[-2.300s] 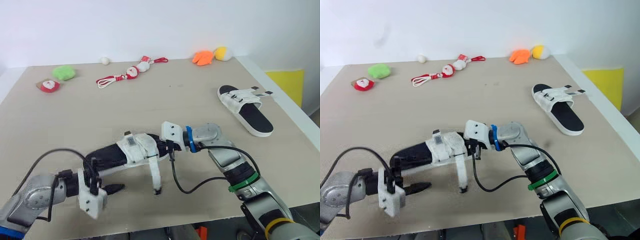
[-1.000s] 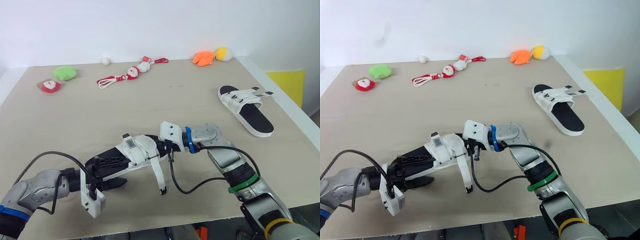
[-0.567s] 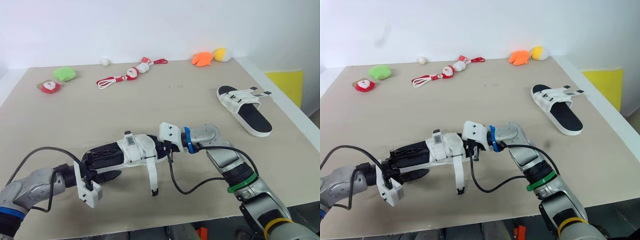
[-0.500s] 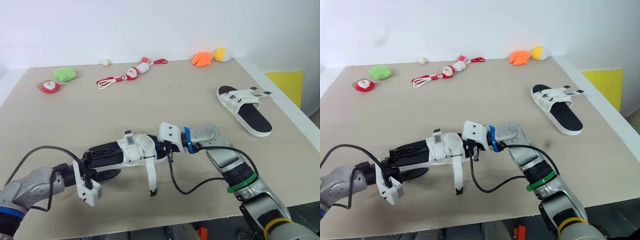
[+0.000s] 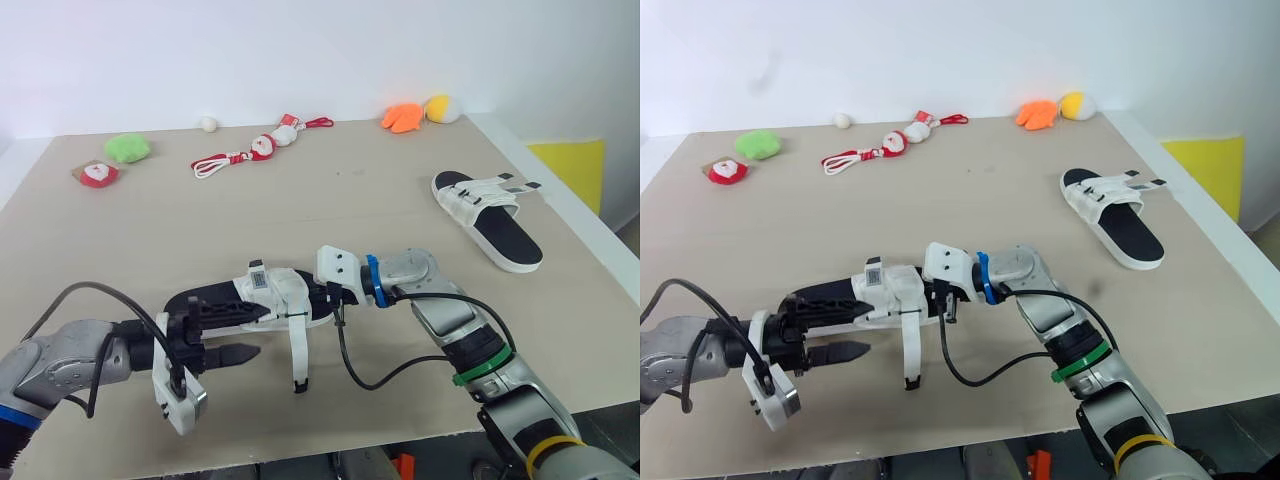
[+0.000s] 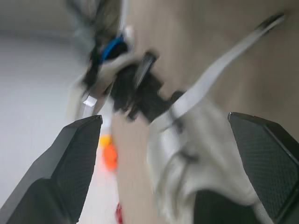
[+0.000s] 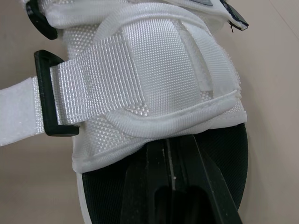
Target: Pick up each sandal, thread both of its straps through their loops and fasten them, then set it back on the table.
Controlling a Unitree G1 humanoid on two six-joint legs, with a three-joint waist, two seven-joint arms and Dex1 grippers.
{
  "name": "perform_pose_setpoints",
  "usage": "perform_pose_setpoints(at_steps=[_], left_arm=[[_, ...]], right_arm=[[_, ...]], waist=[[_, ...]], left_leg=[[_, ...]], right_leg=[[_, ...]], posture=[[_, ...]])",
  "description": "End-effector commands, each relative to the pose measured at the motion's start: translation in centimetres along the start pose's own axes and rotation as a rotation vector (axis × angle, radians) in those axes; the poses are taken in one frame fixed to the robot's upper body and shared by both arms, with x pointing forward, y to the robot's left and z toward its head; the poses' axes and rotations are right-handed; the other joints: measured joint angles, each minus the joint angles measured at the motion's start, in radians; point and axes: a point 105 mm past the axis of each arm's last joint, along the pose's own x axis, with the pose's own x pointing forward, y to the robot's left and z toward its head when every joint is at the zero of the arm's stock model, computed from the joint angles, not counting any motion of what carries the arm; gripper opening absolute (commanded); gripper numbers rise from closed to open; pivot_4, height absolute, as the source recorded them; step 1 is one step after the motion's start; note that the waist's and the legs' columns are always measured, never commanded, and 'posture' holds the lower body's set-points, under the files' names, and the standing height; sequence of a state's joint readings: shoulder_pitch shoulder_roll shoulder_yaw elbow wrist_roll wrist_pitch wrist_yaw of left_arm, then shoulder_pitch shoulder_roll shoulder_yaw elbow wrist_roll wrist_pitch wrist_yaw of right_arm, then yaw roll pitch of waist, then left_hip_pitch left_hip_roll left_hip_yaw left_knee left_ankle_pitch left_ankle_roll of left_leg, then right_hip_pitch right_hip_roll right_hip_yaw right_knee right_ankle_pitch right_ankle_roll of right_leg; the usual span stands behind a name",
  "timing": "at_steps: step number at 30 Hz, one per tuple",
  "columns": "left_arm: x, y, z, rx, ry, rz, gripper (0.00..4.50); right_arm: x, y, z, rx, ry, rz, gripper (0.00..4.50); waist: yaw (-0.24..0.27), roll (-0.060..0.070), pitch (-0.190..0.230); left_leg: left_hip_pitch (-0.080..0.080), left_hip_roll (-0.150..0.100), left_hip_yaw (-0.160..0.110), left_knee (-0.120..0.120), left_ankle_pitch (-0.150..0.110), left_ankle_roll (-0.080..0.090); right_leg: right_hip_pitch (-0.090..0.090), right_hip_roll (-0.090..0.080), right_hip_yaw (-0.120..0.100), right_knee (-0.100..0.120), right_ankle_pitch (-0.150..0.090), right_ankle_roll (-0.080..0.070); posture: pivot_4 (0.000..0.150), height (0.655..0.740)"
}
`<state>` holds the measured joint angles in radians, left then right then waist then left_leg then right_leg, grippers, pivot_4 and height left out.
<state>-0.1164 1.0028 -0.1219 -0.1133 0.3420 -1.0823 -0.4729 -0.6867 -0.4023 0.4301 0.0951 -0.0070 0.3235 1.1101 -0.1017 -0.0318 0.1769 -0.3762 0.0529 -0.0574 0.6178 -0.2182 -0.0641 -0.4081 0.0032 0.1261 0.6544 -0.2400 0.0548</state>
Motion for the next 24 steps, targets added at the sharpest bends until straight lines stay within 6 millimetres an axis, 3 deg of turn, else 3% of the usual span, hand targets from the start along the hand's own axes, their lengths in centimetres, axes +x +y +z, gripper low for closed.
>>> perform_pose_setpoints(at_steps=[1,8,24], left_arm=[[0.6,0.6,0.7,0.009,-0.039,0.022,4.46],[3.0,-0.9,1.1,-0.016,-0.089,-0.030,4.46],[6.6,-2.3,1.6,-0.038,-0.198,-0.078,4.46]], right_arm=[[0.9,1.2,-1.6,0.037,0.063,0.041,0.00],[1.0,1.0,-1.4,0.050,0.064,0.019,0.00],[0.3,1.0,-1.7,0.078,0.075,-0.019,0.00]], waist=[[0.000,0.000,0.000],[-0.001,0.000,0.000],[0.002,0.000,0.000]], left_leg=[[0.000,0.000,0.000,0.000,0.000,0.000],[0.000,0.001,0.000,0.000,0.000,0.000],[0.000,0.002,0.000,0.001,0.000,0.000]], right_leg=[[0.000,0.000,0.000,0.000,0.000,0.000],[0.000,0.002,0.001,0.000,0.001,0.000],[0.000,0.004,0.003,0.001,0.001,0.000]], posture=[[0.150,0.7400],[0.150,0.7400],[0.150,0.7400]])
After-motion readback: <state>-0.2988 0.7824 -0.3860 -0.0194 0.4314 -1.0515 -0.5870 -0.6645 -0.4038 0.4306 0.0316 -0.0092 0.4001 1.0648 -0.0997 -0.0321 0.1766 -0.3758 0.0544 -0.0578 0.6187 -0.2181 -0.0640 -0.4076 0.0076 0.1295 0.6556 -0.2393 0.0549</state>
